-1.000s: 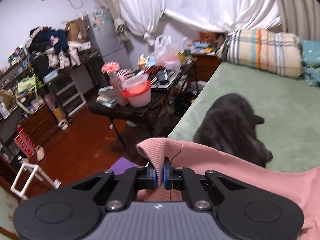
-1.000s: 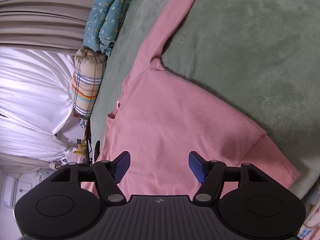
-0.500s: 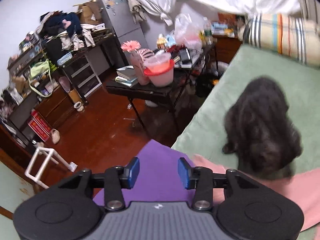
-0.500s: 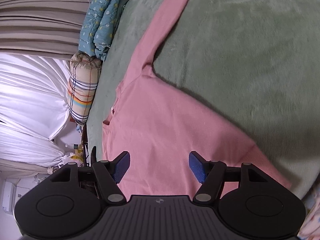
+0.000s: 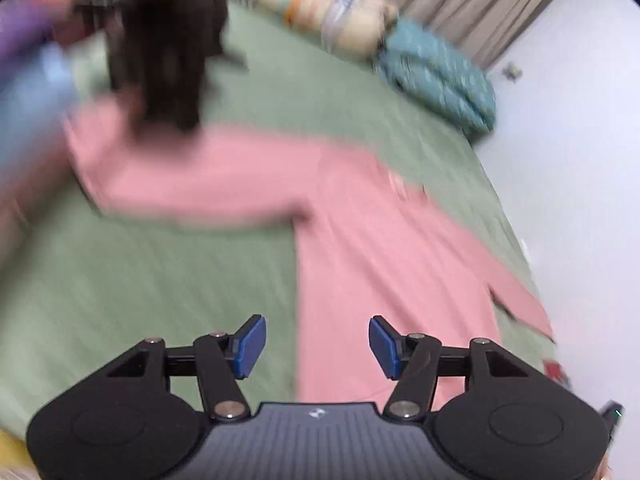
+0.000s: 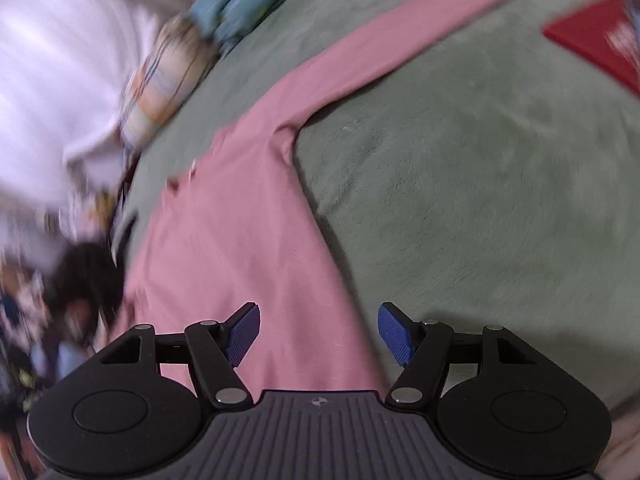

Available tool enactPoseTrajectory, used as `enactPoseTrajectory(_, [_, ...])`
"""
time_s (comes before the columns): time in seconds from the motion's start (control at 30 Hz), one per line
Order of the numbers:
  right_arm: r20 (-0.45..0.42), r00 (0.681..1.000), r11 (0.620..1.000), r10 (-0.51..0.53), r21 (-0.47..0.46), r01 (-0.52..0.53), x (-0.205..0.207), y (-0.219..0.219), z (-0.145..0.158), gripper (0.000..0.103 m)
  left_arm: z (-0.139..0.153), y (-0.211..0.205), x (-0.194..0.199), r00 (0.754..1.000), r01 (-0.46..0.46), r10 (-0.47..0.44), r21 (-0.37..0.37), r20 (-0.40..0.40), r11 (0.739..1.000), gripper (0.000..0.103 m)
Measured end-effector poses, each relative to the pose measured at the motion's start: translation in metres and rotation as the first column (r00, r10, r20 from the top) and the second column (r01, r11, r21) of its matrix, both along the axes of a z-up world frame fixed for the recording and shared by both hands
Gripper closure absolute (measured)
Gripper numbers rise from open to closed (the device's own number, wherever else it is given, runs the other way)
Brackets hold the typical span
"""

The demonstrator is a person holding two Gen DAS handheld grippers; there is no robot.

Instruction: Fold clothes

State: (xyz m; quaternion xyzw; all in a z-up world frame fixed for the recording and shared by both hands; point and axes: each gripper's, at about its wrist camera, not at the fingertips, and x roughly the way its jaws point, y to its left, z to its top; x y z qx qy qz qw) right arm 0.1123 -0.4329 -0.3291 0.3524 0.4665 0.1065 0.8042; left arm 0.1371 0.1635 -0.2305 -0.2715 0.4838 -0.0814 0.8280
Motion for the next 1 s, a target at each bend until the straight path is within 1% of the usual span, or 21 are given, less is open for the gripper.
enactPoseTrajectory(0.07, [-0.024,1.0,0.997,0.008,0.072,-0.007,-0.002,-0.01,-0.011,0.049,-0.027,-0.007,0.0,0.998,0.006,-0.009,-0.039,-0.066,0.999,0.047])
enactPoseTrajectory(0.1, [-0.047,0.999,0.994,-0.003,0.108,0.008,-0.005,-0.015,-0.02,0.051,-0.039,-0.01,0.0,0.995,0.009,-0.014,-0.046,-0.096,0.999,0.047])
enactPoseTrajectory(0.13, [-0.069,0.998,0.99,-0.013,0.142,0.023,-0.008,-0.02,-0.029,0.051,-0.048,-0.014,0.0,0.993,0.015,-0.02,-0.039,-0.113,0.999,0.047])
enactPoseTrajectory(0.2, [-0.08,0.996,0.981,-0.026,0.188,0.041,-0.014,-0.023,-0.04,0.051,-0.059,-0.018,0.002,0.991,0.029,-0.031,-0.018,-0.131,0.999,0.047])
enactPoseTrajectory(0.23, [-0.082,0.996,0.976,-0.032,0.212,0.049,-0.017,-0.024,-0.044,0.051,-0.063,-0.02,0.001,0.99,0.03,-0.032,-0.022,-0.137,0.999,0.047])
enactPoseTrajectory(0.3, [-0.085,0.995,0.96,-0.048,0.272,0.069,-0.023,-0.023,-0.052,0.051,-0.072,-0.023,0.001,0.99,0.035,-0.048,-0.093,-0.136,0.995,0.047])
enactPoseTrajectory(0.33, [-0.087,0.994,0.948,-0.058,0.307,0.082,-0.028,-0.021,-0.057,0.051,-0.074,-0.022,0.002,0.99,0.034,-0.049,-0.113,-0.132,0.993,0.047])
enactPoseTrajectory(0.47, [-0.093,0.992,0.934,-0.089,0.337,0.116,-0.033,-0.018,-0.063,0.051,-0.079,-0.02,0.005,0.991,0.005,-0.021,-0.117,-0.133,0.993,0.048])
enactPoseTrajectory(0.5, [-0.094,0.991,0.934,-0.094,0.337,0.121,-0.033,-0.017,-0.063,0.052,-0.08,-0.02,0.005,0.991,-0.009,-0.007,-0.119,-0.131,0.993,0.052])
enactPoseTrajectory(0.53, [-0.088,0.992,0.94,-0.089,0.323,0.113,-0.034,-0.014,-0.061,0.056,-0.08,-0.019,0.006,0.992,-0.023,0.007,-0.121,-0.128,0.992,0.075])
enactPoseTrajectory(0.57, [-0.083,0.993,0.948,-0.081,0.303,0.102,-0.033,-0.012,-0.059,0.08,-0.08,-0.018,0.005,0.991,-0.034,0.019,-0.114,-0.132,0.993,0.096])
enactPoseTrajectory(0.6, [-0.087,0.994,0.962,-0.06,0.262,0.081,-0.033,-0.007,-0.057,0.093,-0.08,-0.017,0.002,0.99,-0.044,0.03,-0.103,-0.139,0.994,0.099])
enactPoseTrajectory(0.63, [-0.092,0.995,0.972,-0.041,0.226,0.061,-0.033,-0.003,-0.054,0.093,-0.08,-0.016,0.0,0.988,-0.054,0.04,-0.091,-0.146,0.994,0.099])
enactPoseTrajectory(0.7, [-0.107,0.993,0.963,-0.058,0.254,0.084,-0.037,-0.003,-0.05,0.094,-0.08,-0.013,-0.004,0.985,-0.073,0.062,-0.068,-0.16,0.995,0.099])
enactPoseTrajectory(0.77, [-0.085,0.994,0.964,-0.062,0.254,0.082,-0.042,-0.003,-0.042,0.094,-0.08,-0.011,-0.008,0.981,-0.092,0.083,-0.044,-0.173,0.995,0.1])
enactPoseTrajectory(0.8, [-0.072,0.996,0.972,-0.054,0.223,0.069,-0.045,-0.002,-0.035,0.094,-0.08,-0.01,-0.01,0.979,-0.102,0.094,-0.032,-0.18,0.994,0.1])
enactPoseTrajectory(0.87, [-0.072,0.996,0.987,-0.049,0.15,0.059,-0.045,0.0,-0.03,0.094,-0.08,-0.007,-0.014,0.974,-0.12,0.116,-0.008,-0.192,0.993,0.101])
enactPoseTrajectory(0.9, [-0.082,0.996,0.994,-0.042,0.098,0.05,-0.042,0.002,-0.03,0.094,-0.079,-0.006,-0.016,0.972,-0.129,0.127,0.004,-0.198,0.992,0.103])
enactPoseTrajectory(0.93, [-0.095,0.995,0.995,-0.043,0.09,0.051,-0.039,0.004,-0.032,0.094,-0.079,-0.005,-0.019,0.969,-0.138,0.139,0.017,-0.204,0.99,0.103])
enactPoseTrajectory(0.97, [-0.102,0.994,0.995,-0.04,0.085,0.049,-0.039,0.004,-0.032,0.094,-0.08,-0.006,-0.019,0.969,-0.133,0.133,0.013,-0.206,0.991,0.103])
enactPoseTrajectory(1.0, [-0.107,0.994,0.998,-0.024,0.059,0.031,-0.037,0.008,-0.031,0.094,-0.08,-0.007,-0.019,0.971,-0.12,0.118,0.002,-0.206,0.993,0.103])
